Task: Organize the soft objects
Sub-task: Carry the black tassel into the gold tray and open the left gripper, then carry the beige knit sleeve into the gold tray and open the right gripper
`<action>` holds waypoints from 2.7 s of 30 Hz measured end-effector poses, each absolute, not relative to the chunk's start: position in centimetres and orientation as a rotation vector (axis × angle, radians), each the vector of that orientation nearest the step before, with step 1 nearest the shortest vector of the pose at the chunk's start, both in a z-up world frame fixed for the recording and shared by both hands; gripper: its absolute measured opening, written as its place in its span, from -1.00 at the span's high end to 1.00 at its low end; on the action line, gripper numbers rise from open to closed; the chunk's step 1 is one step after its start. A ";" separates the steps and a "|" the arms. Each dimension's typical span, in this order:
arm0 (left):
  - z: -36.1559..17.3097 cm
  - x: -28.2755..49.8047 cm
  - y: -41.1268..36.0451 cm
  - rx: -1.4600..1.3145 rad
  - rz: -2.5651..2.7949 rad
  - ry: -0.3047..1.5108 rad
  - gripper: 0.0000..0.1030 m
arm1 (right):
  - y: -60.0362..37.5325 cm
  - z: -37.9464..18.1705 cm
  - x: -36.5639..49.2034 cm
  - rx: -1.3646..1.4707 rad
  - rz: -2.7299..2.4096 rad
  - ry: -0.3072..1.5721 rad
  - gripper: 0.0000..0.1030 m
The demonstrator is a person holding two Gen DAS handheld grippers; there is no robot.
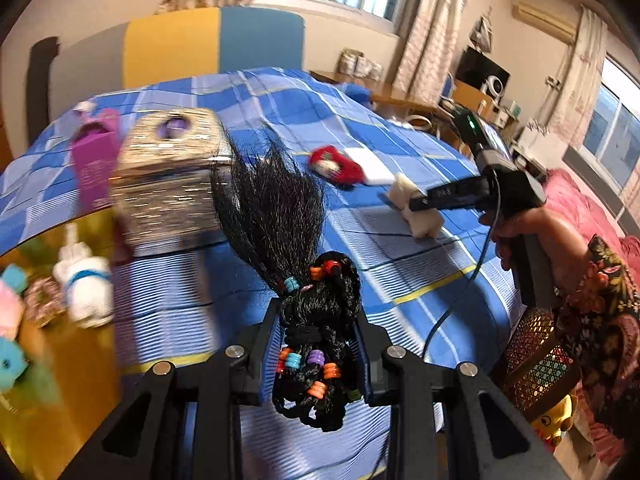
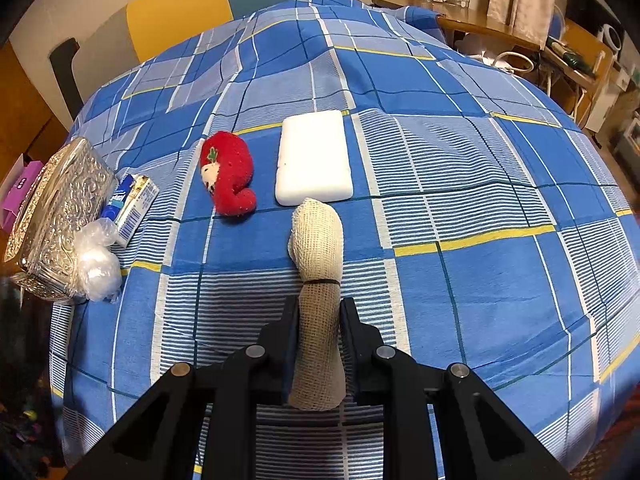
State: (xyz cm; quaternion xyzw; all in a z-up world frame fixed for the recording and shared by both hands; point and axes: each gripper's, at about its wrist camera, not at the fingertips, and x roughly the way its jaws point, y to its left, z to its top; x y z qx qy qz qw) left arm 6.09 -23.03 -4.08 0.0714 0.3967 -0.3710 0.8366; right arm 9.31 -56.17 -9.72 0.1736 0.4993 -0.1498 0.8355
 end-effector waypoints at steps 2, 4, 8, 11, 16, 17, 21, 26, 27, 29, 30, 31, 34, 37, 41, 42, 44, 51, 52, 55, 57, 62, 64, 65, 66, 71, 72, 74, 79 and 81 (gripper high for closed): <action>-3.5 6.5 -20.6 0.121 -0.749 0.830 0.41 | -56.2 -9.7 9.4 0.363 -0.318 1.057 0.60; -3.2 6.8 -18.5 0.094 -0.716 0.827 0.41 | -56.1 -9.7 9.3 0.361 -0.318 1.056 0.60; -3.0 8.0 -14.2 0.053 -0.629 0.834 0.41 | -55.9 -9.7 9.4 0.340 -0.317 1.058 0.60; -3.3 8.9 -11.5 0.023 -0.567 0.844 0.41 | -55.9 -9.7 9.4 0.336 -0.317 1.057 0.60; -4.5 10.7 -8.1 -0.015 -0.470 0.878 0.41 | -56.0 -9.8 9.3 0.347 -0.318 1.054 0.60; -4.8 11.0 -7.7 -0.020 -0.458 0.885 0.41 | -56.0 -9.8 9.3 0.345 -0.319 1.055 0.60; -6.4 12.8 -6.3 -0.049 -0.400 0.970 0.40 | -55.7 -9.8 9.4 0.325 -0.319 1.059 0.60; -7.7 14.7 -5.6 -0.068 -0.337 1.015 0.40 | -55.8 -9.8 9.4 0.332 -0.318 1.058 0.60; -7.8 15.0 -5.6 -0.062 -0.332 1.018 0.40 | -55.8 -9.8 9.4 0.331 -0.318 1.058 0.60; -8.3 15.9 -5.8 -0.032 -0.298 1.037 0.39 | -55.8 -9.8 9.4 0.331 -0.319 1.058 0.60; -8.5 16.3 -5.7 -0.029 -0.290 1.046 0.39 | -55.9 -9.8 9.4 0.329 -0.318 1.058 0.60; -8.6 16.6 -5.8 -0.028 -0.288 1.050 0.38 | -55.8 -9.8 9.4 0.329 -0.318 1.058 0.60; -8.6 17.3 -6.3 0.007 -0.252 1.048 0.33 | -55.8 -9.8 9.4 0.329 -0.318 1.058 0.60; -8.1 17.0 -6.9 0.041 -0.250 1.032 0.25 | -55.9 -9.8 9.4 0.332 -0.318 1.057 0.60; -7.4 16.1 -6.7 0.014 -0.276 1.018 0.23 | -55.8 -9.8 9.4 0.342 -0.313 1.052 0.60; -7.2 15.8 -6.5 0.004 -0.277 1.013 0.23 | -55.7 -9.8 9.4 0.350 -0.311 1.049 0.60; -7.0 15.1 -6.2 -0.012 -0.280 1.005 0.23 | -55.5 -9.6 9.3 0.367 -0.299 1.031 0.60; -6.4 12.5 -5.0 -0.030 -0.305 0.963 0.23 | -53.1 -8.0 8.5 0.378 -0.223 0.952 0.60; -6.3 12.1 -4.9 -0.030 -0.311 0.957 0.23 | -52.6 -7.8 8.4 0.385 -0.209 0.948 0.60; -6.3 11.4 -4.7 -0.019 -0.318 0.945 0.23 | -50.6 -7.1 8.0 0.402 -0.159 0.943 0.60; -6.3 11.0 -4.6 -0.021 -0.325 0.941 0.23 | -48.8 -6.4 7.8 0.417 -0.118 0.944 0.60; -6.3 10.2 -4.6 -0.036 -0.345 0.941 0.23 | -43.4 -4.3 8.0 0.405 0.001 0.923 0.60; -6.2 9.9 -4.4 -0.035 -0.348 0.931 0.23 | -41.0 -3.4 8.3 0.399 0.059 0.915 0.60; -6.1 9.7 -4.3 -0.033 -0.347 0.926 0.23 | -39.4 -2.9 8.5 0.389 0.094 0.910 0.60; -6.1 9.5 -4.2 -0.031 -0.348 0.924 0.23 | -38.1 -2.6 8.8 0.377 0.119 0.909 0.60; -6.1 8.7 -3.3 -0.036 -0.348 0.916 0.23 | -30.6 -1.5 10.0 0.319 0.259 0.922 0.60; -6.2 8.5 -3.1 -0.036 -0.346 0.915 0.23 | -29.4 -1.5 10.3 0.310 0.282 0.926 0.60; -6.2 8.4 -2.6 -0.044 -0.347 0.917 0.23 | -26.8 -1.8 11.1 0.289 0.314 0.940 0.60; -6.2 8.1 -1.3 -0.068 -0.332 0.912 0.23 | -22.0 -3.3 12.9 0.259 0.355 0.980 0.60; -6.3 8.0 -1.0 -0.075 -0.328 0.911 0.23 | -20.8 -3.9 13.7 0.258 0.346 0.992 0.60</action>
